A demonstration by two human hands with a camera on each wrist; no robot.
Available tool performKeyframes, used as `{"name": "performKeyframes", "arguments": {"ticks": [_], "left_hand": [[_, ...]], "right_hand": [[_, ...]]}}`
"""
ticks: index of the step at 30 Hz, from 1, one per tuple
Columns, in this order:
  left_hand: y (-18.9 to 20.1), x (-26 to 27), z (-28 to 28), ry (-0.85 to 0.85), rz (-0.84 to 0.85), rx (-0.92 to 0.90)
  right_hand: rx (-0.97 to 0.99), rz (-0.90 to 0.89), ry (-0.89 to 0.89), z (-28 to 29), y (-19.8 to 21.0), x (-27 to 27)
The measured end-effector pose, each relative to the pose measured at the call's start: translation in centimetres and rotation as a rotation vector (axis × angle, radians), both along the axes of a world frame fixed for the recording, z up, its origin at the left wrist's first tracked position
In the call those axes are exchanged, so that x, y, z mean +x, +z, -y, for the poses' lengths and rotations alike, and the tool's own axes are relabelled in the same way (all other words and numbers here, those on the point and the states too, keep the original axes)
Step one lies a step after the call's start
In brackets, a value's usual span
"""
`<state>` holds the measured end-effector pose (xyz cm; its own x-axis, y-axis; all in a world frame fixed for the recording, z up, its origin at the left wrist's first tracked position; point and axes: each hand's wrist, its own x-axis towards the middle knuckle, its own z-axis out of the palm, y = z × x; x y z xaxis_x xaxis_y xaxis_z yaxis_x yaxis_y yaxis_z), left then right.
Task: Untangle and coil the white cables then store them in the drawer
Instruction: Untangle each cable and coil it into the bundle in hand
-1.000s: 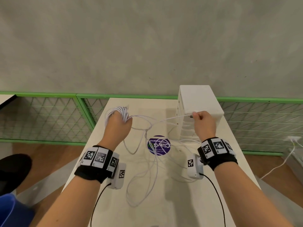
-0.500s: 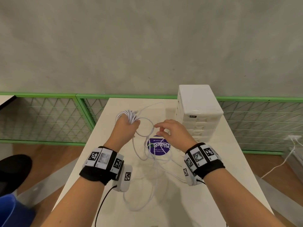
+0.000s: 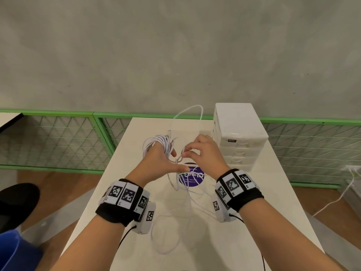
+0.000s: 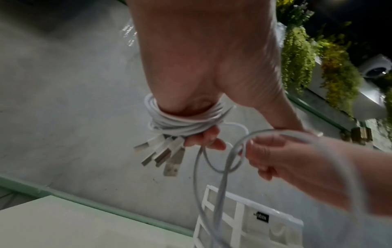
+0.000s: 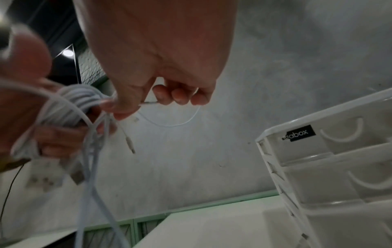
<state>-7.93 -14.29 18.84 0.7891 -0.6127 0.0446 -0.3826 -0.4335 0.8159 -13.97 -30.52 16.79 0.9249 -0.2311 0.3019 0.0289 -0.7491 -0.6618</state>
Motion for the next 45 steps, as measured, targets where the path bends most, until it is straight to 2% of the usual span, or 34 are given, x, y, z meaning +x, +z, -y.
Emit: {"name": "performKeyframes", "arguments": {"ticks": [3, 6, 11, 13, 19, 25, 28, 30, 31, 32, 34, 36, 38, 41, 45], "left_hand": [[-0.4, -0.2, 0.3, -0.087, 0.019, 0.058], [0.2, 0.0, -0.1, -0.082, -0.016, 0.009], [0.6, 0.2, -1.0, 0.061, -0.127, -0.195], [0.5, 0.4, -0.9, 0.132, -0.118, -0.251], [0.3, 1.7, -1.1, 0.236, 0.016, -0.219], [0.4, 3.0, -2.4, 0.419, 0.084, -0.345], [0.9, 2.9, -2.1, 0.405, 0.109, -0.353], [1.2, 2.2, -1.4, 0.363, 0.107, -0.325], [1.3, 1.9, -1.0, 0.342, 0.113, -0.301], [1.4, 1.6, -0.7, 0.32, 0.12, -0.278], [1.6, 1.2, -0.2, 0.287, 0.119, -0.257], [1.7, 0.8, 0.1, 0.264, 0.118, -0.245], [2.0, 0.5, 0.3, 0.245, 0.122, -0.245], [2.1, 0.8, -0.2, 0.24, 0.116, -0.265], [2.0, 1.6, -1.3, 0.288, 0.135, -0.267]], "right_hand": [[0.127, -0.036, 0.045, -0.4, 1.2, 0.2], [0.186, -0.07, 0.032, 0.5, 2.1, -0.1], [0.432, -0.021, -0.195, 4.8, 1.5, -1.2], [0.423, -0.052, -0.294, 6.0, 0.7, -1.5], [0.302, -0.139, -0.537, 8.5, -2.1, -3.4], [0.301, -0.216, -0.733, 11.1, -4.3, -4.8], [0.249, -0.308, -0.778, 10.8, -4.5, -4.6], [0.121, -0.274, -0.755, 9.6, -4.3, -3.9], [0.035, -0.198, -0.705, 8.8, -4.1, -3.4], [-0.036, -0.086, -0.615, 7.9, -3.8, -2.9], [-0.086, 0.085, -0.312, 5.8, -2.5, -1.9], [-0.09, 0.048, -0.017, 3.5, -1.2, -1.1], [-0.11, -0.032, 0.151, 1.9, -0.6, -0.4], [0.046, -0.091, 0.162, 1.1, -0.3, -0.3], [0.179, -0.028, -0.058, 2.5, -0.4, -0.8]]}}
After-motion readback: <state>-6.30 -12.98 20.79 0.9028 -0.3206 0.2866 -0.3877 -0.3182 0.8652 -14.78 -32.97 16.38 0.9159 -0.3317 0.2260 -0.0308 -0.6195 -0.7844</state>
